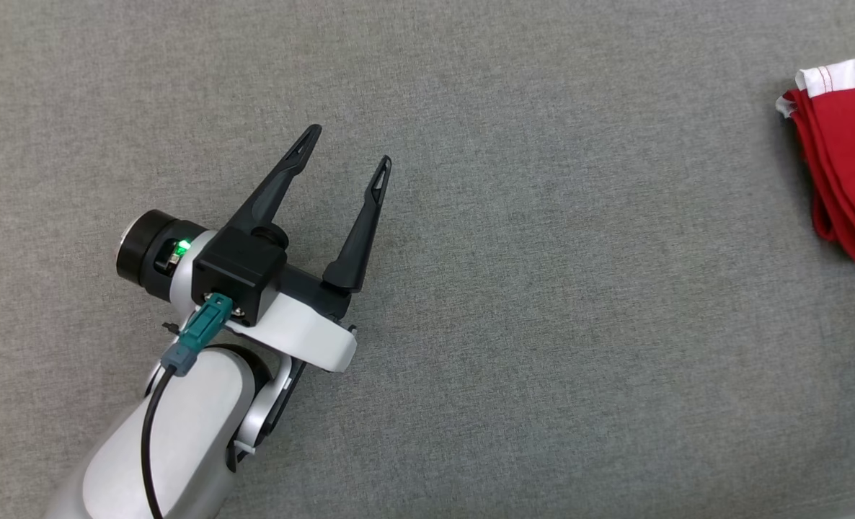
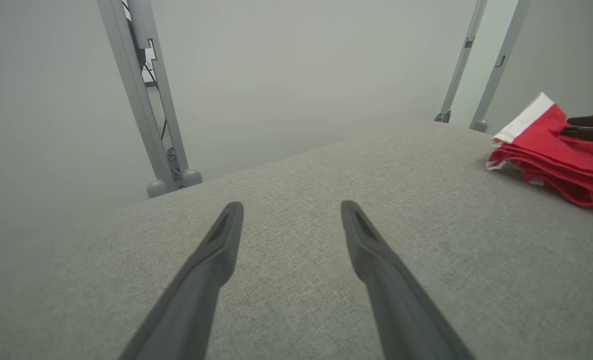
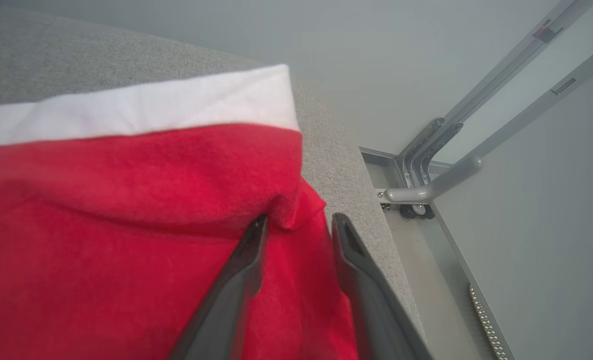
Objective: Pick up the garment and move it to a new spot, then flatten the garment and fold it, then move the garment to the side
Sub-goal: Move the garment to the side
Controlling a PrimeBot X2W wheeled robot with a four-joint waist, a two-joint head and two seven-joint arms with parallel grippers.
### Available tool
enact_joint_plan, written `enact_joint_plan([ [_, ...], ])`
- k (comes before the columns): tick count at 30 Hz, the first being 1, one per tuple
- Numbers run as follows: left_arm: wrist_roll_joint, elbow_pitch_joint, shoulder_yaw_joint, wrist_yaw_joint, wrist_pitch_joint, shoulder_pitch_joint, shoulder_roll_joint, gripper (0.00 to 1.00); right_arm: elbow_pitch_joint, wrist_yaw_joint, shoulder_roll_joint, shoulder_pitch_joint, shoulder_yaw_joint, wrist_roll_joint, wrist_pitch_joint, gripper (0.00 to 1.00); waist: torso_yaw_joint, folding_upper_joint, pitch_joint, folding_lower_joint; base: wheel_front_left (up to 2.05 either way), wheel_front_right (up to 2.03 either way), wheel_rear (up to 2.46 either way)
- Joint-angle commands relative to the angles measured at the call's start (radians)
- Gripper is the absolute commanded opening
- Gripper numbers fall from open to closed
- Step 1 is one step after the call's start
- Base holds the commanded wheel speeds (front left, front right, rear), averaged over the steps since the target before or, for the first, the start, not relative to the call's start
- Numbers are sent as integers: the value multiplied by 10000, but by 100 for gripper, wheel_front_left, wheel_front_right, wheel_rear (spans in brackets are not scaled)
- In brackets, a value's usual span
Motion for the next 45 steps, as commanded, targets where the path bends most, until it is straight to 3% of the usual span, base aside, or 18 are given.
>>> enact_joint_plan([
  [1, 28, 24, 21, -41, -78, -219, 42, 100, 121, -1, 27, -58, -33, -14, -159, 100, -13, 0, -68, 0, 0, 0, 0],
  [6, -160, 267, 146, 88, -270, 113, 37, 100, 507, -1, 319, -30, -380, 236, -589, 100, -85, 0, -521, 0, 0, 0, 0],
  [10, -372, 398, 344, 276, -456, 514, 86, 100, -15, -1, 758, 410, -830, 474, -736, 100, -138, 0, -1058, 0, 0, 0, 0],
  [19, -986, 473, 1079, 730, -836, 1498, 359, 100, -3830, -1, 2398, 2744, -2579, -314, -713, 100, -36, 0, -2174, 0, 0, 0, 0],
  [23, -1263, 462, 1602, 1002, -1019, 1926, 608, 100, -5796, -1, 3555, 4033, -2618, -955, -716, 100, 127, 0, -2582, 0, 0, 0, 0],
  [29, -1464, 439, 1997, 1258, -1219, 2582, 786, 100, -7419, -2, 4547, 5406, -2556, -1703, -282, 100, 400, 0, -3128, 0, 0, 0, 0],
  [45, -1731, 612, 2229, 1291, -1507, 4419, 911, 100, -9143, -2, 5191, 7877, -3223, -2395, 801, 100, 825, 0, -4506, 0, 0, 0, 0],
])
